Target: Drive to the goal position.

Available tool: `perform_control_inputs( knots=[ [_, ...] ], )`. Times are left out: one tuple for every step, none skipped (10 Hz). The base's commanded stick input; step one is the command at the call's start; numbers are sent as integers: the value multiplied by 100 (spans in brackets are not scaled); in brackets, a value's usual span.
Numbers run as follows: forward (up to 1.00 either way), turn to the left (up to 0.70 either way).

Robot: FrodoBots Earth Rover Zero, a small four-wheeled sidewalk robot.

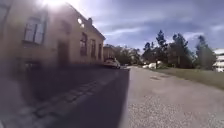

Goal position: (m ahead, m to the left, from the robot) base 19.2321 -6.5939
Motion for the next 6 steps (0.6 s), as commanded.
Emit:
perform_control_inputs(
  knots=[
    [70, 7],
    [70, 7],
    [70, 7],
    [70, 7],
    [70, 2],
    [70, -16]
  ],
)
